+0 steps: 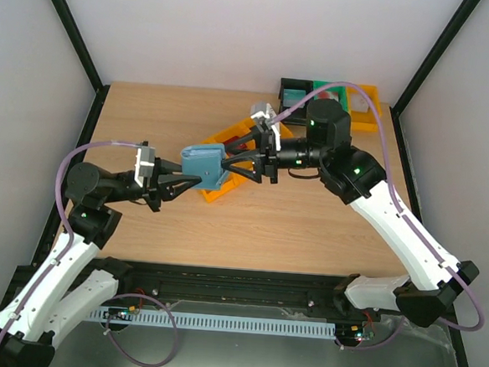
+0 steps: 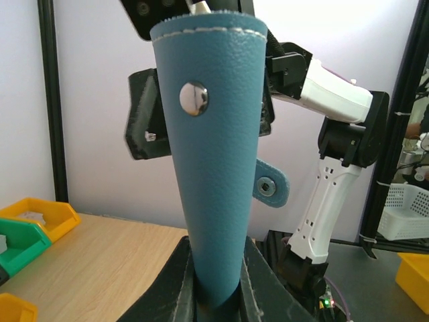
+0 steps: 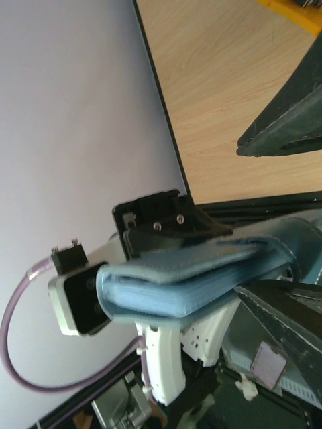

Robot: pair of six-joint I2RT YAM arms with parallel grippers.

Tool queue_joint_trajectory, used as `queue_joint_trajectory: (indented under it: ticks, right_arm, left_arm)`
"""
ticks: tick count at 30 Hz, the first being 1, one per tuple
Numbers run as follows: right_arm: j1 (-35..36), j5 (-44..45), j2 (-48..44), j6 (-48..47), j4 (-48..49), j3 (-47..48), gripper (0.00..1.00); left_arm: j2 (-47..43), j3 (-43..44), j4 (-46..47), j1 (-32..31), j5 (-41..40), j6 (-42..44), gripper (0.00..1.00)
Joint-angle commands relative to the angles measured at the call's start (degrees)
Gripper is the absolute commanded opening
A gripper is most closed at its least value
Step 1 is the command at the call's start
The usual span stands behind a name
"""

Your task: Take the credit cards out of the card holder

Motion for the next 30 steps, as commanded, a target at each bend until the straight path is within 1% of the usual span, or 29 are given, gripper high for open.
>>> queue_joint_trajectory:
  ticks: [1,5,10,13,15,16,19,20,21,22,25,27,28,29,30]
  right_arm:
    - [0.3,5.7,-0.9,-1.5,-3.9,1.3,0.48]
    - [2.3,6.4,1.4,0.4,-3.9,3.1,0.49]
    - [5.9,7.0,2.4,1.1,-2.0,2.7,0.53]
    - [6.8,5.2,1.9,3.9,1.9,1.2,0.56]
    - [7.4,4.9,1.6,5.6,4.7,0.2,0.56]
    - [7.6,5.3,1.5,6.1,4.8,0.0,0.51]
    - [7.7,6.5,1.5,7.2,4.6,-0.1,0.22]
    - [7.7,6.9,1.2,7.7,4.9,-0.3,0.15]
    - [7.7,7.6,0.5,8.4,5.5,-0.6,0.07]
    - [7.7,9.0,-0.1,9.2,6.4,-1.2,0.02]
    - [7.7,16.5,-2.1,12.0,8.4,-3.0,0.02]
    - [7.7,25.7,-2.5,15.0,7.9,-4.1,0.02]
    - [7.7,32.3,-2.1,17.1,6.7,-4.3,0.02]
    - [7.7,36.7,-1.3,19.0,4.7,-4.1,0.02]
    - [7.8,41.0,-0.3,20.8,2.4,-3.6,0.02]
  left_arm:
    - [-1.0,1.8,3.5,-0.7,2.1,1.1,0.02]
    - [-0.5,1.9,3.8,-1.5,2.2,1.3,0.02]
    - [0.3,1.9,4.4,-2.5,1.8,0.6,0.02]
    - [0.5,1.5,4.5,-3.0,1.7,0.3,0.02]
    - [0.7,0.9,5.5,-3.1,1.4,-0.5,0.03]
    - [0.8,0.6,5.9,-3.2,1.0,-1.0,0.04]
    - [1.0,0.2,6.4,-3.1,-0.1,-2.3,0.08]
    - [1.0,0.1,6.3,-3.2,-0.7,-2.4,0.10]
    - [0.9,-0.1,5.9,-3.2,-1.8,-2.6,0.14]
    - [0.8,-0.3,5.2,-3.2,-3.6,-2.9,0.23]
    - [0.3,-1.7,2.7,-3.2,-12.8,-4.3,0.65]
    - [0.1,-2.7,0.7,-3.1,-19.5,-4.6,0.85]
    - [-0.1,-3.4,0.3,-2.9,-21.6,-3.6,0.96]
    - [-0.3,-4.4,-0.2,-2.9,-23.1,-2.4,0.99]
    - [-0.6,-5.0,-0.7,-2.7,-24.3,-1.1,0.99]
